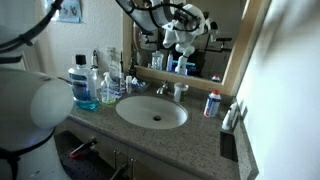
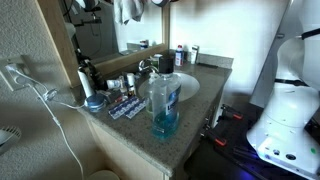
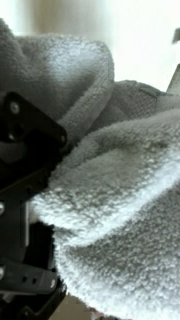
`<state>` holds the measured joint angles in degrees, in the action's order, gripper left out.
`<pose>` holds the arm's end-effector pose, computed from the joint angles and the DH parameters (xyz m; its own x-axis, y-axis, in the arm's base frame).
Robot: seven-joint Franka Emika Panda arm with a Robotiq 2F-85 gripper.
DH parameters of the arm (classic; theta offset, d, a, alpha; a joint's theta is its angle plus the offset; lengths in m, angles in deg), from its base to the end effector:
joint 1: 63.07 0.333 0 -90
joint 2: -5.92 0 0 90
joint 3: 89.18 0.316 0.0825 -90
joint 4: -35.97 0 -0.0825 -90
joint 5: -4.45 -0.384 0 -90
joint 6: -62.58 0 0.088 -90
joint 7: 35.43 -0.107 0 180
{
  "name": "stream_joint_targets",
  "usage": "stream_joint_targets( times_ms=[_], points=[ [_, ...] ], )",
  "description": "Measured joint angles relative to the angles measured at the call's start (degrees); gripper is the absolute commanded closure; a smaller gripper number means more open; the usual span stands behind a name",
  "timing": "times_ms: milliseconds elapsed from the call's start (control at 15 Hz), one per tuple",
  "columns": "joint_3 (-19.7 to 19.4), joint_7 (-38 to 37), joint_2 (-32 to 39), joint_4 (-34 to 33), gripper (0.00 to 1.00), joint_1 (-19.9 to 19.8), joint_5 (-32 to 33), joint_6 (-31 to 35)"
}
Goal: Wipe the mirror with the white cloth
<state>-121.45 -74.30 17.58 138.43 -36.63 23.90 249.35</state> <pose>0.6497 0.0032 0.6059 0.2491 -0.2591 0.9332 -0.1459 -0.9626 -0.2283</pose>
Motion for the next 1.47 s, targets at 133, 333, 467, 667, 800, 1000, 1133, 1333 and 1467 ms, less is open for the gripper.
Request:
stream_joint_targets(
  times_ms=[133,333,467,667,800,1000,1133,1333,1467],
  points=[
    [-3.8,-1.1,1.1,-0.4,0.97,2.2,-0.1,0.1],
    [-8.2,-2.2,2.0,-0.4,0.97,5.9,-0.3,0.3],
    [-10.4,-2.3,2.4,-0.2,0.98,7.9,-0.6,0.3],
    [-12.7,-3.2,3.3,0.8,0.97,9.8,-0.7,0.3],
    [-13.5,-3.4,4.1,2.3,0.97,10.4,-0.7,0.3],
    [-13.4,-3.5,5.7,4.9,0.98,10.7,-0.7,0.3],
    [-12.7,-3.5,6.8,6.4,0.97,10.8,-0.7,0.3],
    [-10.6,-3.1,8.0,7.9,0.98,10.8,-0.5,0.2],
    [-9.0,-2.9,8.1,8.3,0.98,10.7,-0.1,0.1]
  ],
)
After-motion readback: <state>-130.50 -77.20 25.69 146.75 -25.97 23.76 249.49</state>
